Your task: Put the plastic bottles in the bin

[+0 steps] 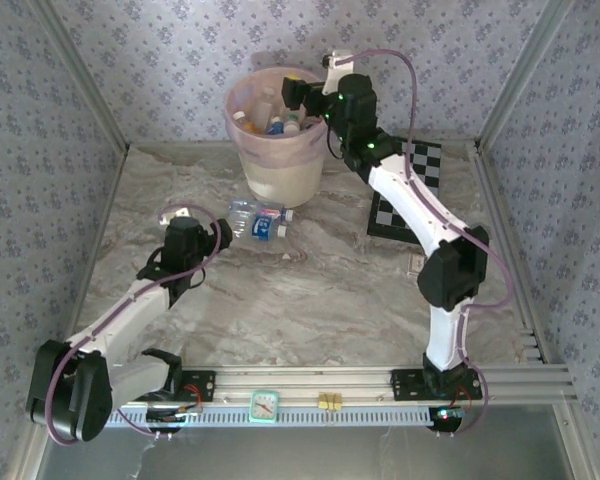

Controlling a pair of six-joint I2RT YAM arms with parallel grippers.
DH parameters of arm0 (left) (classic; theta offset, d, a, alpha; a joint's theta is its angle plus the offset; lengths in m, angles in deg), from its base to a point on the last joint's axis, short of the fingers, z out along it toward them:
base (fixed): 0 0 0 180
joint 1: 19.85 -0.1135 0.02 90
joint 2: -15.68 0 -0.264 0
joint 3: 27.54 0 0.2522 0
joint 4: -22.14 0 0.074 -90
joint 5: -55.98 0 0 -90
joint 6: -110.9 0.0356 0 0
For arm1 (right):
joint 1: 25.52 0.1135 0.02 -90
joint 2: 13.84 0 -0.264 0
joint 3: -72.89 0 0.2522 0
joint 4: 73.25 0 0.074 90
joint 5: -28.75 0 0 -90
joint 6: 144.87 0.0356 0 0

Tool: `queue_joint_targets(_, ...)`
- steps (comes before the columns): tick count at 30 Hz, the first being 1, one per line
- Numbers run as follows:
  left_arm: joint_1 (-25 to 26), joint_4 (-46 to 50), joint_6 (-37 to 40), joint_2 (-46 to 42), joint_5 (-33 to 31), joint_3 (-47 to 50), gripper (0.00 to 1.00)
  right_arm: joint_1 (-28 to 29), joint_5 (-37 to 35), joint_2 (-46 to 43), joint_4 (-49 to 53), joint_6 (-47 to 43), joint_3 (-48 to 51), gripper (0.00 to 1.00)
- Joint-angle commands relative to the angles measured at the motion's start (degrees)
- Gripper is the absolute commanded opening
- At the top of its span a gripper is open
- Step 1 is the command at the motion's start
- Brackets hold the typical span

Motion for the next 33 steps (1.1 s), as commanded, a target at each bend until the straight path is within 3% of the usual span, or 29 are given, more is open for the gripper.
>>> queue_joint_targets(1,-0.89,-1.37,3.19,1.97,1.65,-4.07,1.00,1.17,-0.48,-5.75,3.88,-2.36,5.68,1.00)
queue_joint_targets(15,-2.76,-2.17,11.40,21.28,17.95,-19.03,1.00,2.89,-0.95,-25.82,1.14,1.37,40.15,1.00)
queue_joint_targets(22,-2.69,0.16,15.03,28.70,22.88,-25.28,1.00,1.44,-4.83,-30.00,-1.26,10.42,54.40,1.00)
queue_joint_targets(33,-2.63,2.89,17.12,36.49,28.16,-30.64,0.98,-0.32,-2.16,-28.54,-6.40,16.42,59.19,1.00)
